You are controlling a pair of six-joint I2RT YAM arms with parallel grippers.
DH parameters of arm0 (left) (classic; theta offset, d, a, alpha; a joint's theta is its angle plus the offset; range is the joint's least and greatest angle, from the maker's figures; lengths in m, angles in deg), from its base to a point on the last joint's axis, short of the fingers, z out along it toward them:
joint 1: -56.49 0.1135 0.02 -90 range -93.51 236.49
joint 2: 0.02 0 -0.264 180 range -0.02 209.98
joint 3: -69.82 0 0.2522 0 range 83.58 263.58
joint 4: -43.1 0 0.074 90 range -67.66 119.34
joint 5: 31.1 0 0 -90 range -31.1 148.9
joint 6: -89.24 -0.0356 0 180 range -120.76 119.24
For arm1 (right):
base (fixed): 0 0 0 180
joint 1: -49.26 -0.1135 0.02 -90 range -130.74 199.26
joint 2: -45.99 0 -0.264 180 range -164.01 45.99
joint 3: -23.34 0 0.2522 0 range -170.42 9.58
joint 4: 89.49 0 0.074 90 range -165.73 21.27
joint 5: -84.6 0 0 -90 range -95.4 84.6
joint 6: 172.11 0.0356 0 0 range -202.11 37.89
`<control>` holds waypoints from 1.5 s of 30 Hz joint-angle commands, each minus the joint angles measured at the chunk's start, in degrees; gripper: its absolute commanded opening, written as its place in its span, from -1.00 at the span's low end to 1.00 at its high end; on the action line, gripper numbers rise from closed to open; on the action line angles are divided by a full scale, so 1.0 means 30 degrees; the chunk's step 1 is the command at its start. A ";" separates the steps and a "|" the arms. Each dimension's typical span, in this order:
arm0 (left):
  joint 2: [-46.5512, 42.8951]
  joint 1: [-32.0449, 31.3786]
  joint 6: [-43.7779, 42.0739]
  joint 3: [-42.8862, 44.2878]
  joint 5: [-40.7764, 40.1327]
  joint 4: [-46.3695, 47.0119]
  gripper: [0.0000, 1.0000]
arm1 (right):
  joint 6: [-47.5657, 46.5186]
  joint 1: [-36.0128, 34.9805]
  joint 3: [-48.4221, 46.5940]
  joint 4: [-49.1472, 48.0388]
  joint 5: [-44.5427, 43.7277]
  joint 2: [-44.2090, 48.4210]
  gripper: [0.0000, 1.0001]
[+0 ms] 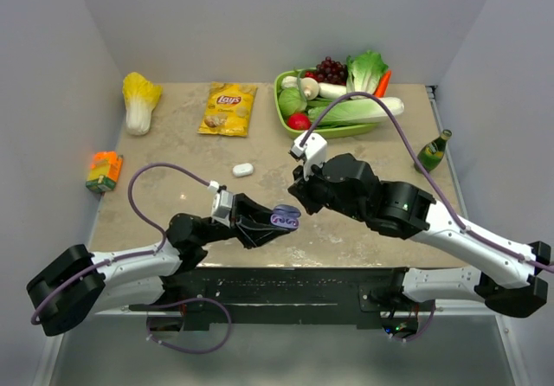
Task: Insert the wireless bluetooth earbuds into the charging case
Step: Close the charging case, then place the charging case at the center of the board.
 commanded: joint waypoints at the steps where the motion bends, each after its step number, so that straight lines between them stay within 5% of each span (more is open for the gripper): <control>1: -0.0534 -0.0087 -0.0795 -0.0250 -0.0491 1.0402 -1.00 | 0.0399 0.0088 0.0089 -0.0208 0.0896 0.0016 -1.00; 21: -0.0475 -0.0087 -0.1732 -0.0397 -0.1926 1.0049 -1.00 | -0.0626 0.0088 0.0704 0.0026 0.5088 -0.0160 -1.00; 27: -0.0154 -0.0087 -0.1820 -0.0162 -0.2337 1.0079 -1.00 | -0.0714 0.0088 0.1173 0.0026 0.5089 0.0073 -1.00; 30: 0.0022 -0.0087 -0.1791 -0.0104 -0.2804 0.9759 -1.00 | -0.0016 0.0088 0.1319 -0.0031 0.2639 0.1004 -0.99; 33: 0.0023 -0.0087 -0.1937 0.0246 -0.4850 0.6293 -1.00 | 0.1743 0.0117 0.3765 -0.2602 -0.4535 0.3405 -0.87; 38: 0.1683 0.0292 -0.0360 0.3582 -1.1177 -0.4574 -1.00 | 0.2127 0.0117 0.8143 -0.6973 -0.6600 0.7427 -0.39; 45: 0.8715 0.3252 0.3804 0.8210 -0.8053 -0.9457 -1.00 | 0.2947 0.0088 0.9082 -0.5599 -0.5430 0.6198 -0.28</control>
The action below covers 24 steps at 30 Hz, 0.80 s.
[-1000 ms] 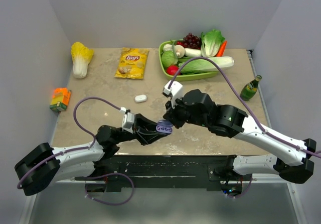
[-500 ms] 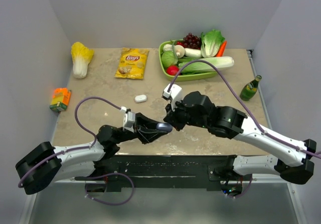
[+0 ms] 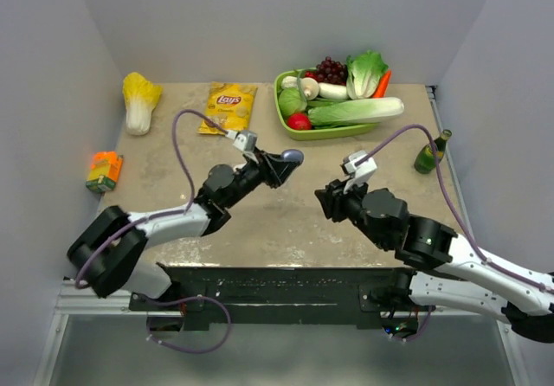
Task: Insert the wireless bluetooth earbuds into the charging case
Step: Place the charging case at the center of the board.
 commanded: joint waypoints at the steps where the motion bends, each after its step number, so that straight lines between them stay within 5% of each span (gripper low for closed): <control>1: 0.4283 0.1219 0.2101 0.3322 0.1192 -0.4339 -1.00 | 0.1045 -0.0036 0.0807 -0.0506 -0.0039 -0.0921 -0.27; 8: 1.0466 0.1631 0.2187 0.6789 0.1873 -0.6655 -1.00 | 0.1280 -0.0036 0.2125 -0.1210 0.0873 -0.0687 -0.20; 15: 1.2318 0.1632 0.2042 0.7669 0.1670 -0.8266 -0.96 | 0.1720 -0.0036 0.2888 -0.1357 0.0521 -0.0628 -0.14; 19: 1.2729 0.1661 0.1719 0.7729 0.1610 -0.9642 -0.46 | 0.1721 -0.0036 0.2948 -0.1240 0.0550 -0.0832 -0.12; 24: 1.2175 0.1661 0.1164 0.7349 0.1465 -1.0611 -0.15 | 0.1750 -0.0036 0.2801 -0.0976 0.0287 -0.0950 -0.11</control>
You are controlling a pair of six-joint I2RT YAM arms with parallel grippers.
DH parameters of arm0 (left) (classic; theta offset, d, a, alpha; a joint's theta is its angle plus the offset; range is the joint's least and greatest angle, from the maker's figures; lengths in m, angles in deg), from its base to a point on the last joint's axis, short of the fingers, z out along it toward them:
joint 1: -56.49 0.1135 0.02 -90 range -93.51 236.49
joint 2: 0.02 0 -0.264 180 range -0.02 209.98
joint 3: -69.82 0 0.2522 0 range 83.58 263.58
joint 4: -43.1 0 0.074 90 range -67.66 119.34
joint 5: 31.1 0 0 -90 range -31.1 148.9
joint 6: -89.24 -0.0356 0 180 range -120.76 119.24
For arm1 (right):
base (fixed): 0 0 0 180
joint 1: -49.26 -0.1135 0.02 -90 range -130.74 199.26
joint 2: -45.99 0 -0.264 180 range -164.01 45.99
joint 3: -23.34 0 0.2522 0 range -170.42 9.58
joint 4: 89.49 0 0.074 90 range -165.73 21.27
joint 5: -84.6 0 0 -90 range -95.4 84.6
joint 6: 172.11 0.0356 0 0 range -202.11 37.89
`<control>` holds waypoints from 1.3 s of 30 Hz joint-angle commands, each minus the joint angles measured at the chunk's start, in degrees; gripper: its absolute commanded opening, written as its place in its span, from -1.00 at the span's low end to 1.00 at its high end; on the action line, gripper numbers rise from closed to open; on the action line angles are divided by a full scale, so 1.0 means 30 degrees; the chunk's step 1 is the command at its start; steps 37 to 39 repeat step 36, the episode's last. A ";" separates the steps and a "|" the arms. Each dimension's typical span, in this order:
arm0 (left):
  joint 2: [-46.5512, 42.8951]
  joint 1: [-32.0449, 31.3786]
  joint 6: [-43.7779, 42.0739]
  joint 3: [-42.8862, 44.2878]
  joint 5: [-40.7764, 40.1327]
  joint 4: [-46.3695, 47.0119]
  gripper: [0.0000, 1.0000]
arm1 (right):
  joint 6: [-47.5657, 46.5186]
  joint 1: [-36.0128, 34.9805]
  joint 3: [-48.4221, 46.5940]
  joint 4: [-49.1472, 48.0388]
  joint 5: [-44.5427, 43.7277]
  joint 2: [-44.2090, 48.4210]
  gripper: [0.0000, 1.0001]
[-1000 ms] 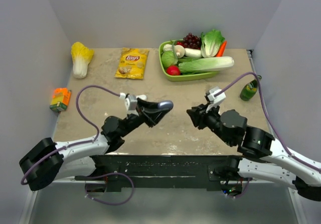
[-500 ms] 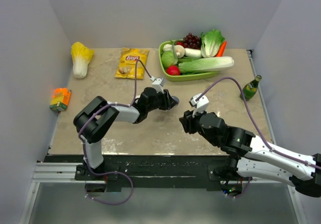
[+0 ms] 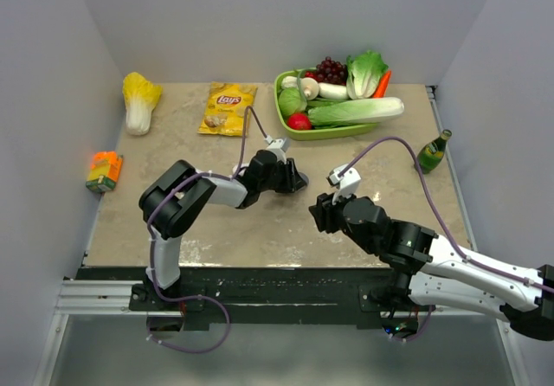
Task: Insert the wireless bluetooth earbuds into the charging case
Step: Place the charging case at the center of the board, then reset both arms
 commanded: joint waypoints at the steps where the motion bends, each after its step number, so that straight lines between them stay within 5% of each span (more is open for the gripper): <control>1: -0.0459 0.0124 -0.0870 -0.0156 -0.0234 -0.2458 -0.06 | 0.0351 -0.0021 -0.0193 -0.0328 -0.0420 -0.0076 -0.11; 4: -0.1192 0.0241 -0.1192 -0.0478 -0.0527 -0.3278 0.38 | 0.0322 -0.0021 -0.0223 -0.0181 -0.0567 -0.0047 -0.10; 11: -0.3330 0.0652 -0.1807 -0.1152 -0.1959 -0.5591 0.65 | 0.0526 -0.0021 -0.0282 -0.0005 -0.0596 0.0012 -0.09; 19: -0.9622 0.0651 -0.2951 -0.2236 -0.7495 -0.8727 0.97 | 0.0556 -0.0021 0.0479 -0.0851 -0.1064 0.0977 -0.09; 23: -1.1972 0.0680 0.0176 -0.2907 -0.9666 -0.9405 1.00 | 0.0322 -0.0021 0.1239 -0.1906 -0.0949 0.1271 -0.08; 30: -1.5281 0.0622 0.3133 -0.6248 -0.8464 -0.5685 1.00 | 0.1813 -0.0021 0.1535 -0.2612 -0.2793 0.0687 -0.03; 39: -1.5931 0.0534 0.2679 -0.5316 -0.8408 -0.7816 1.00 | 0.2809 -0.0022 0.1477 -0.2729 -0.3028 0.0188 0.10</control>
